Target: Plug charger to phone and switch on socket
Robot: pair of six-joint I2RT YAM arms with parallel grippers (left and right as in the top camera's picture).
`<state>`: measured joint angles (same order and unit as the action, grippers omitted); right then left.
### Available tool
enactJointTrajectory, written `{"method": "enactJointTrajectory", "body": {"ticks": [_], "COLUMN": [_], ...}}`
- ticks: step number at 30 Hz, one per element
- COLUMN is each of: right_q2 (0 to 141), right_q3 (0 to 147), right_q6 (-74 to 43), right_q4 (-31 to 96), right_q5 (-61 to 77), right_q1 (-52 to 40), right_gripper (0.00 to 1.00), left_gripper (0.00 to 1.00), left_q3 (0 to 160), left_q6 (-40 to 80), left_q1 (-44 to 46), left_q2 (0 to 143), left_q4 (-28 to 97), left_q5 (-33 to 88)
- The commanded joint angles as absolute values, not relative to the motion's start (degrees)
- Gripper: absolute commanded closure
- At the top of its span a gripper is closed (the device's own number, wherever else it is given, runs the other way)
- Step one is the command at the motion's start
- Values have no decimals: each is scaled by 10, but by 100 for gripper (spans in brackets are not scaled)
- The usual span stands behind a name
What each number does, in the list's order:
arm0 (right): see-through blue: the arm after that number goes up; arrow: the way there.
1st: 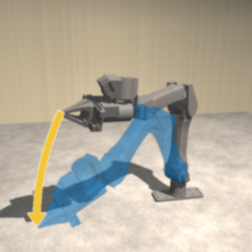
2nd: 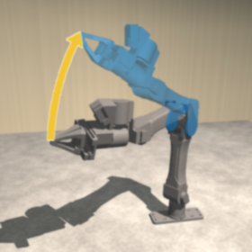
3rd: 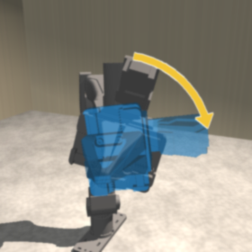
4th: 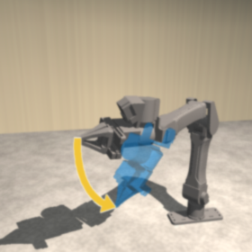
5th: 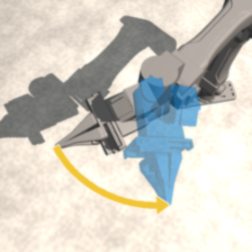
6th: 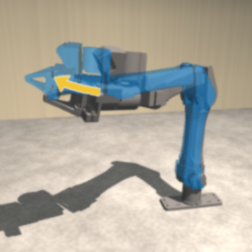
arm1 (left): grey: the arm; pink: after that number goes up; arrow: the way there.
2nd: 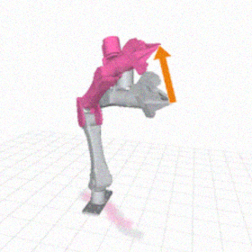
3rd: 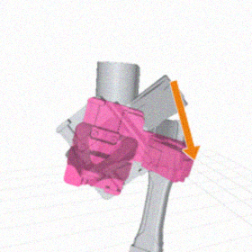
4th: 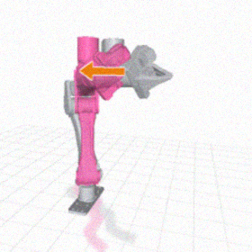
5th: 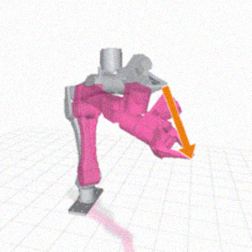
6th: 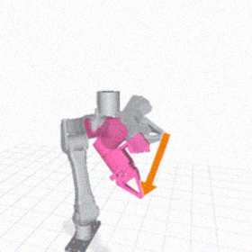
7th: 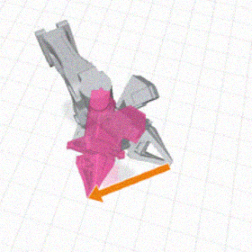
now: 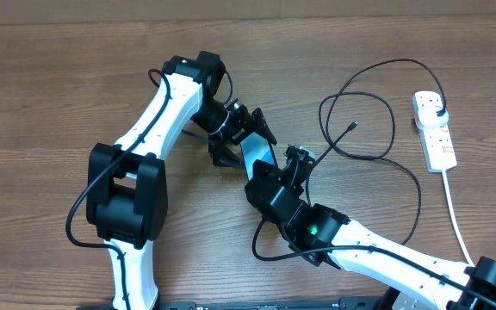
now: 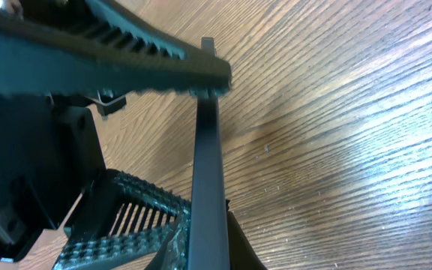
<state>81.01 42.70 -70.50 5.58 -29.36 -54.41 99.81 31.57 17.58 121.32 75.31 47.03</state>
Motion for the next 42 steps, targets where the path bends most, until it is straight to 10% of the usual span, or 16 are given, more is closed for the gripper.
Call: {"method": "enactJointTrajectory", "body": {"ticks": [1,17,42], "right_q2": [808,807,795], "right_q3": [435,435,435], "right_q6": [-700,-703,-707], "right_q4": [48,53,45], "right_q5": [-304,-186,13], "right_q1": [-546,-481,-413], "right_gripper": [96,96,96], "left_gripper": [0,1,0], "left_q3": [1015,1053,820], "left_q6": [304,122,52], "left_q1": [149,7,-53], "left_q2": [1216,1132,533], "left_q4": [745,827,787], "left_q5": [461,461,253]}}
